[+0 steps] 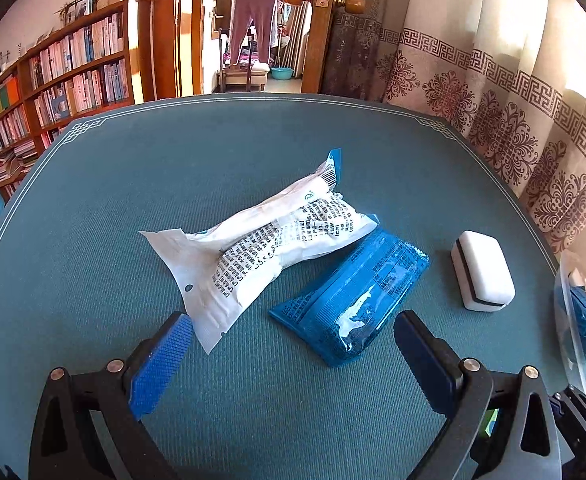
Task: Organize objects
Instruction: 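Grasp the second blue packet with the left gripper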
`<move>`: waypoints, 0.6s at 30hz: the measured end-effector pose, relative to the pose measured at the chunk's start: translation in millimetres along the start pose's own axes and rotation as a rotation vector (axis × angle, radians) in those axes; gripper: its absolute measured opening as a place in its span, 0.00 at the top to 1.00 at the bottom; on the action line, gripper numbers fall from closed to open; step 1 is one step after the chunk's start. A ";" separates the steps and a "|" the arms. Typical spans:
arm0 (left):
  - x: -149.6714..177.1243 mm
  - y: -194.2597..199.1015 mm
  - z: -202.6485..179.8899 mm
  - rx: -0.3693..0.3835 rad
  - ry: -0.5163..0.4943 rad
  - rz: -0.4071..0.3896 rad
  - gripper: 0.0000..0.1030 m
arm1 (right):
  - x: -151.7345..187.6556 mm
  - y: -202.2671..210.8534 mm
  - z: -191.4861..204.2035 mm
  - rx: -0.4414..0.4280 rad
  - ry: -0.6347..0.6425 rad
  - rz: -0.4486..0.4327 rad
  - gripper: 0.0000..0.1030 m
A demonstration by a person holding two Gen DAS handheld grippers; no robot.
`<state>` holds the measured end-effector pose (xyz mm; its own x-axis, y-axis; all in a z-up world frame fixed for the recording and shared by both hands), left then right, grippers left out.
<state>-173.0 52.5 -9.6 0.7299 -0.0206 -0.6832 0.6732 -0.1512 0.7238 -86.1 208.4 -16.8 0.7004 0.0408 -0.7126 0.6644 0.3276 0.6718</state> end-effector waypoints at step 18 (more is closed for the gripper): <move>-9.2 -31.7 -44.9 -0.016 -0.178 0.039 0.00 | 0.1 3.9 -3.2 -0.040 -0.041 -0.012 0.38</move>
<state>-195.8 101.8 -21.9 0.7242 -0.2012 -0.6596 0.6474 -0.1309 0.7508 -84.2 212.7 -14.9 0.7031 -0.0019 -0.7110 0.6623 0.3657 0.6539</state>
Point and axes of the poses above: each gripper's, at about its wrist camera, not at the fingertips, and y roughly against the way its jaws point, z to its left, x to its underside, the point moved 5 cm from there along -y, roughly the way its jaws point, and after that the axes turned 2 degrees about -z, right-handed, at the moved point
